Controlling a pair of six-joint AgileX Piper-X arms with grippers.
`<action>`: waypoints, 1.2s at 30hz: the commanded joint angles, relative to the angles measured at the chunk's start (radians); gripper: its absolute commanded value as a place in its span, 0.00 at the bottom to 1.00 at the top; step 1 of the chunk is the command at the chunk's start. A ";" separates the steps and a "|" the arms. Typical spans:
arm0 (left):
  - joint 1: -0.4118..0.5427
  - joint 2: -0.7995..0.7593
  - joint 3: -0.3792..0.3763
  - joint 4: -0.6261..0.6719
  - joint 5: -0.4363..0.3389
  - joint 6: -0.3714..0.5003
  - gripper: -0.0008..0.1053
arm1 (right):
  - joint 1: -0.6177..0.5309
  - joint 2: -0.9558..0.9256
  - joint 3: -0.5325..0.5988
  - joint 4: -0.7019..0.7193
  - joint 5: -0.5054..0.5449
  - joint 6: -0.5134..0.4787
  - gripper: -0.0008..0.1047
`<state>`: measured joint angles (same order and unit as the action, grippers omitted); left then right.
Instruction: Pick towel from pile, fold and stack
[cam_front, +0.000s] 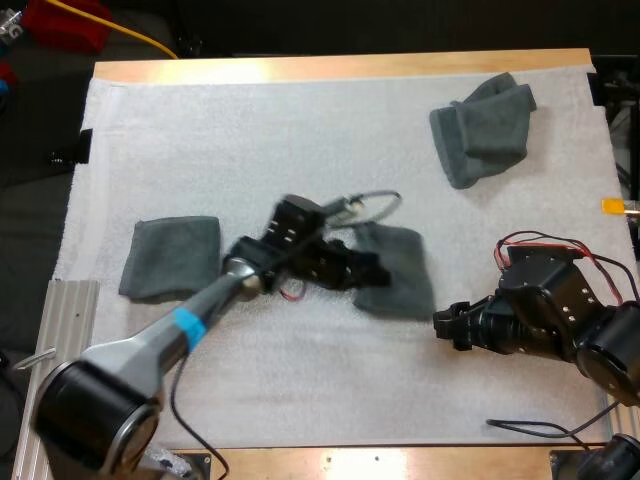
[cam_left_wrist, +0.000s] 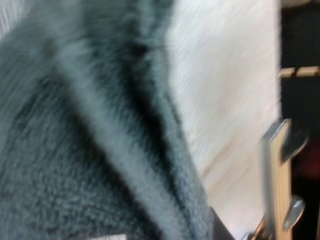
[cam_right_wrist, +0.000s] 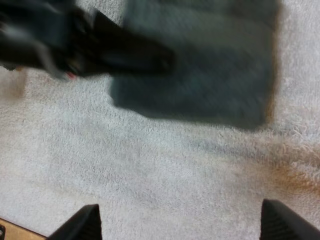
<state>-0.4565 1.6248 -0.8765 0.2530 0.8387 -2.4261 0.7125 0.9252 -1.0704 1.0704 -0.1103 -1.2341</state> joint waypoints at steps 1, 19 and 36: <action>0.013 -0.025 -0.005 -0.012 0.025 0.008 0.07 | 0.002 -0.005 -0.002 -0.007 -0.007 -0.001 0.61; 0.388 -0.241 -0.005 0.163 0.119 0.182 0.07 | 0.002 -0.005 -0.002 -0.075 -0.035 -0.001 0.61; 0.787 -0.266 -0.005 0.504 0.116 0.499 0.07 | 0.002 -0.005 -0.002 -0.090 -0.052 -0.001 0.61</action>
<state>0.3257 1.3702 -0.8765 0.7481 0.9454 -1.9442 0.7125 0.9252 -1.0704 0.9831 -0.1493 -1.2341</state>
